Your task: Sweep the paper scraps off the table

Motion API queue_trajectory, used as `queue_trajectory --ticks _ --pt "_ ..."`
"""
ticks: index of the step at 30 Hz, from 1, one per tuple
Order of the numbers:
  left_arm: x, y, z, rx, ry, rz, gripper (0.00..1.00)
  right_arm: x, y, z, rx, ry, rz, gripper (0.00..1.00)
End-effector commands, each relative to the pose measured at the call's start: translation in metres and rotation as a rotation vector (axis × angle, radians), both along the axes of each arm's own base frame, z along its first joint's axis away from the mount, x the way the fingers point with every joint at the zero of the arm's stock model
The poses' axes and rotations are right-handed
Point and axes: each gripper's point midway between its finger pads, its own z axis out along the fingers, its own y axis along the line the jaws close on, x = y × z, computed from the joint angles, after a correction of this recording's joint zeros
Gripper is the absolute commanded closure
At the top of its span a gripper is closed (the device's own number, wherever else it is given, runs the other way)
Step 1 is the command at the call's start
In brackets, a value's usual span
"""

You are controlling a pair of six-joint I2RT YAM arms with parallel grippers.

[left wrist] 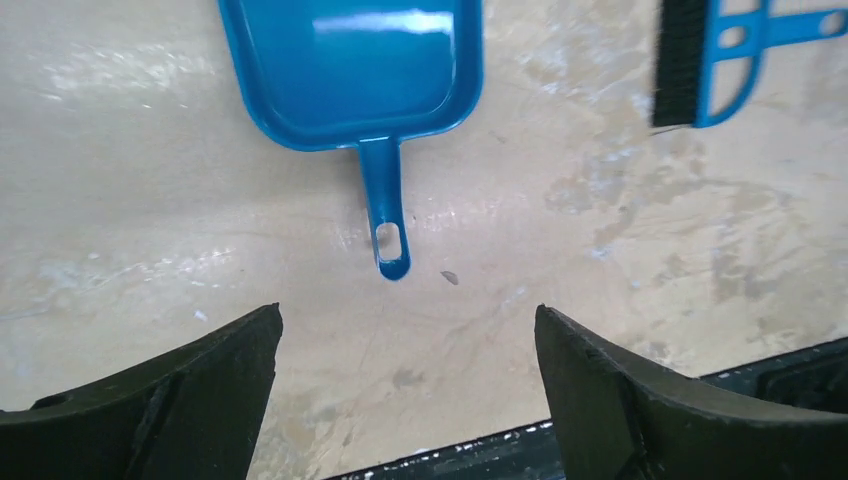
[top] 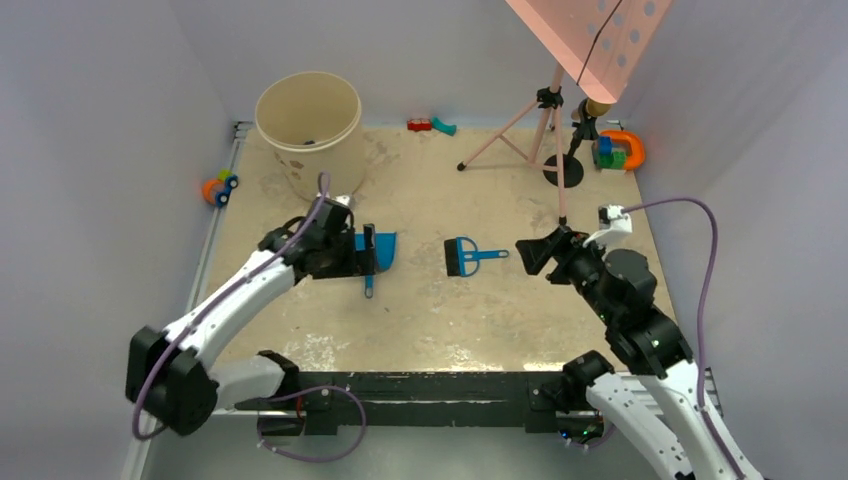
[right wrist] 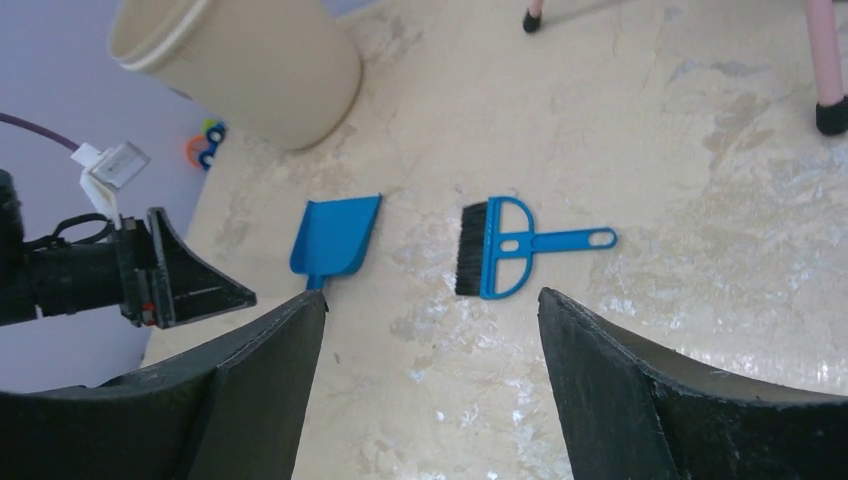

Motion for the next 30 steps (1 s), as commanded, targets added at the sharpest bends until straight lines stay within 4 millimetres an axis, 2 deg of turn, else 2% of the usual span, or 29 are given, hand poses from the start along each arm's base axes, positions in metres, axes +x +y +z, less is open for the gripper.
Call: queue_trajectory --ticks 1,3,7,11,13,16,19,23,30 --pt "-0.015 0.025 0.07 0.019 -0.166 0.008 0.0 -0.018 -0.009 0.058 0.025 -0.197 0.024 0.18" --pt "-0.029 0.039 0.083 0.026 -0.204 0.027 0.0 -0.024 -0.013 0.07 0.028 -0.235 0.019 0.18" --pt "-0.061 0.068 0.108 0.01 -0.335 0.071 0.01 -0.036 -0.021 0.082 0.027 -0.279 0.015 0.18" --pt "-0.087 0.079 0.143 -0.064 -0.487 0.035 0.0 -0.053 -0.031 0.088 0.016 -0.35 0.016 0.19" --pt "-0.097 0.087 0.152 -0.049 -0.535 0.009 0.01 -0.063 -0.034 0.094 0.021 -0.398 0.026 0.2" --pt "-0.1 0.105 0.155 0.007 -0.574 0.052 0.01 -0.074 -0.042 0.099 0.011 -0.461 0.02 0.2" --pt "-0.101 0.108 0.158 0.007 -0.604 0.053 0.01 -0.08 -0.056 0.097 0.019 -0.472 -0.041 0.2" --pt "-0.097 0.114 0.155 -0.001 -0.643 0.118 0.0 -0.09 -0.059 0.096 0.021 -0.493 -0.034 0.19" --pt "-0.097 0.099 0.156 -0.041 -0.655 0.035 0.0 -0.102 -0.075 0.085 -0.007 -0.503 -0.08 0.2"
